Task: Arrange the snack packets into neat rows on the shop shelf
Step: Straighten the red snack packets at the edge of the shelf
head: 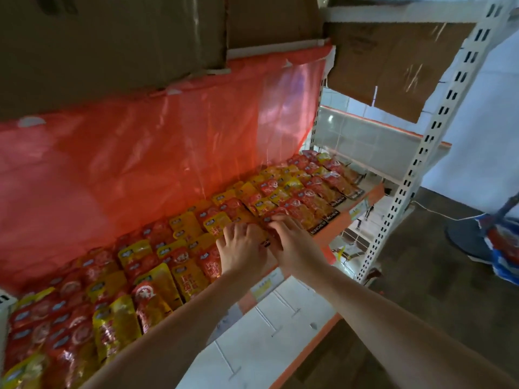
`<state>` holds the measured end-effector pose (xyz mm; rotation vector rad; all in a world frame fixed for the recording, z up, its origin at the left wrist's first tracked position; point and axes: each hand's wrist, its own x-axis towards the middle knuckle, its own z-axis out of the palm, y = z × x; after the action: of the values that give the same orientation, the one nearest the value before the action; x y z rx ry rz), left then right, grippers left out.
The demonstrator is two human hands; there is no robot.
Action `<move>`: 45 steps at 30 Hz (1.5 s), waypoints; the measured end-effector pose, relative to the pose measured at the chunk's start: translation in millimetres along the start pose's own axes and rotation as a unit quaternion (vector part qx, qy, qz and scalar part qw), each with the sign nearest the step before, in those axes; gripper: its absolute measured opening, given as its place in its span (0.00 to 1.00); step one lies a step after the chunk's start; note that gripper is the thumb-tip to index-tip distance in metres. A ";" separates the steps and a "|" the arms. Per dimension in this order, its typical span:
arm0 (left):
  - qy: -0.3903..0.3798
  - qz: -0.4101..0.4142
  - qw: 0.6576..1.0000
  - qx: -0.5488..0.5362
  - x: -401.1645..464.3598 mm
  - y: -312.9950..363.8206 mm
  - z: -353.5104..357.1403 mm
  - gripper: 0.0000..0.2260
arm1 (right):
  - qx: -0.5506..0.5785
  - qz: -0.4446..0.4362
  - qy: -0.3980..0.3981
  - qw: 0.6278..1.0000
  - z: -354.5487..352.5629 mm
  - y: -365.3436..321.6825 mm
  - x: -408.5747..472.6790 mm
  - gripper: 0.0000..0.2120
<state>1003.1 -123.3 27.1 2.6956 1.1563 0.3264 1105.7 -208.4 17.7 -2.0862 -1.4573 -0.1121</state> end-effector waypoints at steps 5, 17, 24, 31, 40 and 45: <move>-0.020 -0.050 0.998 -0.018 11.8 -0.2 0.3 0.23 | 0.000 -0.004 -0.014 1.000 24.6 7.2 28.6 0.17; 0.078 -0.135 0.988 0.000 7.9 -16.3 39.1 0.18 | 0.074 -0.095 -0.060 0.991 63.1 24.1 46.0 0.14; 0.141 -0.146 0.978 0.037 13.6 -0.1 53.6 0.17 | 0.128 -0.111 -0.039 0.985 64.0 39.7 48.9 0.10; 0.145 -0.122 0.979 0.071 9.6 3.6 55.2 0.22 | 0.124 -0.118 -0.050 0.984 67.4 43.9 46.8 0.14; 0.167 -0.162 0.972 -0.028 14.2 -1.5 56.6 0.15 | 0.130 -0.109 -0.025 0.985 62.5 43.4 46.1 0.07; 0.160 -0.150 0.976 0.011 13.5 -2.0 57.0 0.15 | 0.134 -0.136 -0.036 0.981 62.1 43.5 45.5 0.08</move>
<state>1026.4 -117.1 -26.3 2.4934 1.6368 0.7200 1146.3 -149.2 -33.8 -1.6866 -1.6936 0.0522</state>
